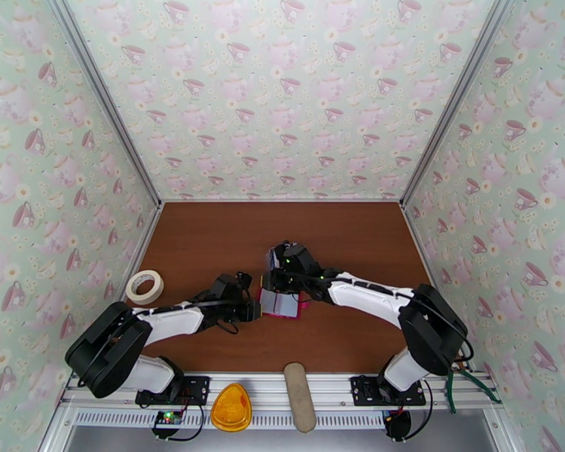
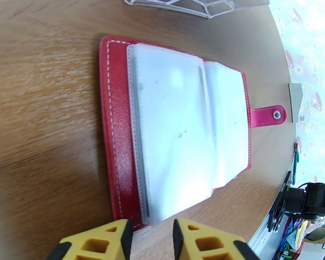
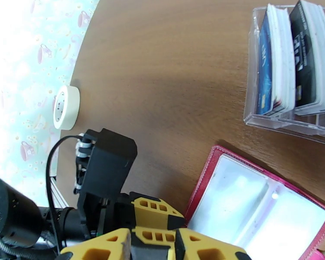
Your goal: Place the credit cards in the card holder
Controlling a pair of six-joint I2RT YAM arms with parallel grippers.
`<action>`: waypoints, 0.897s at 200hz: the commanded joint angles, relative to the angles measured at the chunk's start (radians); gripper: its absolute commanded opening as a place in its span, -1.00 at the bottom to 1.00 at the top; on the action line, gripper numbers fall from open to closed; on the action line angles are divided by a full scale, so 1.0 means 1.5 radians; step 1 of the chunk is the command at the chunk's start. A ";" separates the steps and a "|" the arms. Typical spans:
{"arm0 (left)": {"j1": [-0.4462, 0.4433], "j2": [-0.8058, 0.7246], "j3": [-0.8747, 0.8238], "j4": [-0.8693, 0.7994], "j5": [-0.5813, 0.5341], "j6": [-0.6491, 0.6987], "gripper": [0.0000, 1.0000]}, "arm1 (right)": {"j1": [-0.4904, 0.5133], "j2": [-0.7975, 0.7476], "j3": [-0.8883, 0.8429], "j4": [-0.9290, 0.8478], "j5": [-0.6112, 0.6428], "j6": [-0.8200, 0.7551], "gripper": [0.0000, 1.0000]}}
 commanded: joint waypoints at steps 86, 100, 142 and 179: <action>-0.004 -0.077 0.025 -0.133 -0.009 0.002 -0.09 | -0.022 -0.037 -0.057 -0.062 0.110 -0.027 -0.25; -0.004 -0.089 0.038 -0.154 -0.022 0.008 0.00 | -0.028 -0.041 -0.048 -0.082 0.128 -0.029 -0.22; -0.004 -0.081 0.084 -0.176 -0.032 0.028 0.05 | -0.039 -0.050 0.003 -0.168 0.191 -0.061 -0.18; 0.006 -0.042 0.143 -0.175 -0.065 0.045 0.05 | -0.053 -0.052 0.063 -0.252 0.265 -0.111 -0.20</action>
